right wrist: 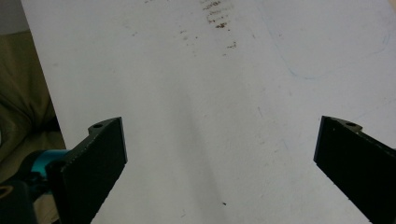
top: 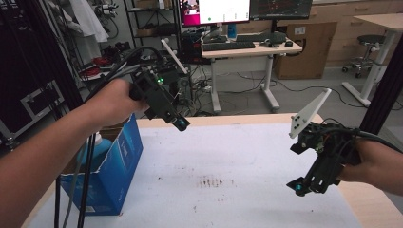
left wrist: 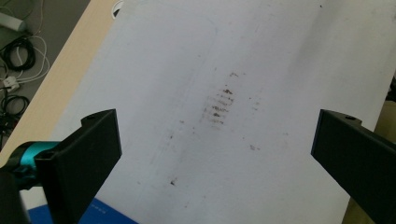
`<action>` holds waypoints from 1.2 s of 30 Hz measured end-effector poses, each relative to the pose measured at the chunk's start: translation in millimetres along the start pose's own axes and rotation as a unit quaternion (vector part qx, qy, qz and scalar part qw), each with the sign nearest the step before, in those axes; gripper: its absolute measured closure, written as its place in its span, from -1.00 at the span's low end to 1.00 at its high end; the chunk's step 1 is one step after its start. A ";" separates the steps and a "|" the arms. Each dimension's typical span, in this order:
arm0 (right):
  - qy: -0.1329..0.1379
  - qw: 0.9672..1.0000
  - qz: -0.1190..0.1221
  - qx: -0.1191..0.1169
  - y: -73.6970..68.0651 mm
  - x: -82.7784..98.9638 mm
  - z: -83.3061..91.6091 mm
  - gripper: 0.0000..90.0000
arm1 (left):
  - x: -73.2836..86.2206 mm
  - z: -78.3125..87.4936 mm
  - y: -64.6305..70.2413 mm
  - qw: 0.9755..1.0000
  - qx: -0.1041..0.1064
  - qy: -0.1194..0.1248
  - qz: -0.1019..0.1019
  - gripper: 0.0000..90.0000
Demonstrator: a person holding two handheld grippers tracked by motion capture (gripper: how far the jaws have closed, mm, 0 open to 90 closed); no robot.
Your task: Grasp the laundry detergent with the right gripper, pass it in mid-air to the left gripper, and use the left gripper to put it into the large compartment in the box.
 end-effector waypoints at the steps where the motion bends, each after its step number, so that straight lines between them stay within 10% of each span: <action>1: 0.000 1.000 0.001 0.001 0.1 -0.2 0.1 -0.96 | -1.4 -2.7 1.2 1.000 0.002 -0.002 -0.005 -0.96; 36: -0.006 1.000 0.000 0.000 0.8 -4.0 -5.6 -0.96 | -2.2 -86.4 52.2 0.994 0.064 -0.065 -0.068 -0.96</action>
Point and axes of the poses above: each handheld gripper's, and its own axes: z roughly backward along the jaws, x roughly out of its underside, y roughly to its right, the point moved 9 cm from there along -z, roughly forward along the jaws, and after that the axes turned 3 degrees about -z, right-handed, at the moved point
